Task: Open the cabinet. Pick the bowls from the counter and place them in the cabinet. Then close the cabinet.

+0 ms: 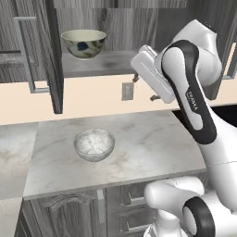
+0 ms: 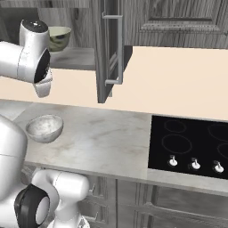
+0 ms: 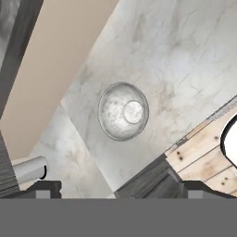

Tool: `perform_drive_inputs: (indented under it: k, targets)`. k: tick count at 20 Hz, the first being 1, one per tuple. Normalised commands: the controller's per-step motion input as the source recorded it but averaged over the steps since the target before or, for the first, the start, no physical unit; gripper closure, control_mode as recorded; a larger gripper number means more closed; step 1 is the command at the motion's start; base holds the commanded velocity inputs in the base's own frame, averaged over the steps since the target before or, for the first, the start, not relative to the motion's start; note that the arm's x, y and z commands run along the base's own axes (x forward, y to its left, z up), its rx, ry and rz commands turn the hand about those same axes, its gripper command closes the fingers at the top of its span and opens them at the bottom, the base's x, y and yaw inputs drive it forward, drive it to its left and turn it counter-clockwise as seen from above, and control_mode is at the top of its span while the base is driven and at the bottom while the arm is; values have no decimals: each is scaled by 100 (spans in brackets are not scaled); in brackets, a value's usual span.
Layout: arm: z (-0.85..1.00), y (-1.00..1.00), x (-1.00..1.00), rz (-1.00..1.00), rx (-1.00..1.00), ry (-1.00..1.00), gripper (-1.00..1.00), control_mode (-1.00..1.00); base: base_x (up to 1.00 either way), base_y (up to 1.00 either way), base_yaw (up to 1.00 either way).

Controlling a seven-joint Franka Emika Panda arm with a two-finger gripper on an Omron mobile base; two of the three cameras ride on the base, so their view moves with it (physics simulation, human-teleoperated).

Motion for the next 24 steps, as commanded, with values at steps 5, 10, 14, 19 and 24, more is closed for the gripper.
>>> perform_drive_inputs:
  k: [5,10,14,19,24]
  targets:
    - [-44,-1,-28,0,-2,0,-100,-100,0,0,0]
    - [-44,0,-16,0,-2,0,-100,-100,0,0,0]
    - [-34,-2,-1,0,0,6,-100,-100,0,0,0]
    - [-28,-1,0,0,0,14,-100,-100,0,0,0]
    - [-29,0,0,0,0,8,-100,-100,0,0,0]
